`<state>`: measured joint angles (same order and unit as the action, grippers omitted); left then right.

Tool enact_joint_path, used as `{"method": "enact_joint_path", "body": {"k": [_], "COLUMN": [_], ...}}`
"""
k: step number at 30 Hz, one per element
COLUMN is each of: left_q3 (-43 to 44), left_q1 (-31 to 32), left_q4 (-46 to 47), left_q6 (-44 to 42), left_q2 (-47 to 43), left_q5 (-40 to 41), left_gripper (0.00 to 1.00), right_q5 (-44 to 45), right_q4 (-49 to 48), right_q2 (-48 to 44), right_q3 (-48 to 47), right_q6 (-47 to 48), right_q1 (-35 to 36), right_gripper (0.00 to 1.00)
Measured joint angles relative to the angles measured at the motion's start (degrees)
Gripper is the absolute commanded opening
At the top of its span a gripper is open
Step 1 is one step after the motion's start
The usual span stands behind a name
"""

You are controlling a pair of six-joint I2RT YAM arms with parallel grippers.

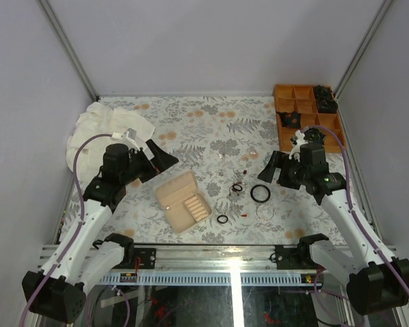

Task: Organize the mixed jewelry
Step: Pick up the jewelry from the center of the board.

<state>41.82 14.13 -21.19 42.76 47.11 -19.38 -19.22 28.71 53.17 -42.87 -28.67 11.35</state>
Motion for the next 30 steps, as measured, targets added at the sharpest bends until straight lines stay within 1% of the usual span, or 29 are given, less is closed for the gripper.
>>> {"method": "enact_joint_path", "body": {"k": [2, 5, 6, 10, 14, 18, 21, 25, 27, 30], "left_q3": [-0.09, -0.09, -0.09, -0.04, -0.04, 0.22, 0.26, 0.26, 0.11, -0.94], "left_q1": [0.0, 0.0, 0.0, 0.0, 0.0, 0.0, 0.0, 0.0, 0.0, 0.0], "left_q4": [1.09, 1.99, 2.29, 2.84, 2.38, 0.26, -1.42, -3.41, -4.17, -5.16], "left_q6": [-0.13, -0.59, -0.7, -1.64, -2.43, -3.08, -3.5, -3.61, -3.61, -3.61], "left_q2": [2.43, 3.48, 3.39, 3.06, 2.73, 0.04, -4.15, -8.94, -10.4, -11.76], "left_q5": [0.61, 2.32, 2.89, 4.68, 5.03, 5.05, 5.05, 4.81, 4.55, 4.13], "left_gripper": [1.0, 1.0, 1.0, 1.0, 1.0, 1.0, 1.0, 1.0, 1.0, 1.0], "right_q5": [1.51, 3.37, 3.69, 5.6, 8.11, 10.47, 12.39, 14.45, 15.76, 17.9], "right_q4": [-1.11, -2.54, -2.86, -4.02, -3.96, -3.69, -2.6, -0.9, -0.57, -0.37], "right_q2": [2.1, 5.14, 5.92, 8.59, 8.7, 6.67, 3.17, -0.15, -0.13, 1.31], "right_q3": [-0.02, -0.02, -0.02, -0.02, -0.02, 0.46, 1.95, 4.68, 5.7, 6.51], "right_q6": [0.83, 1.84, 2.1, 2.62, 2.58, 1.73, 0.5, -1.09, -1.66, -2.01], "right_q1": [0.85, 2.23, 2.62, 5.27, 9.4, 12.52, 14.25, 16.09, 16.96, 18.56], "right_gripper": [0.86, 0.75, 0.73, 0.7, 0.69, 0.68, 0.67, 0.6, 0.54, 0.49]}}
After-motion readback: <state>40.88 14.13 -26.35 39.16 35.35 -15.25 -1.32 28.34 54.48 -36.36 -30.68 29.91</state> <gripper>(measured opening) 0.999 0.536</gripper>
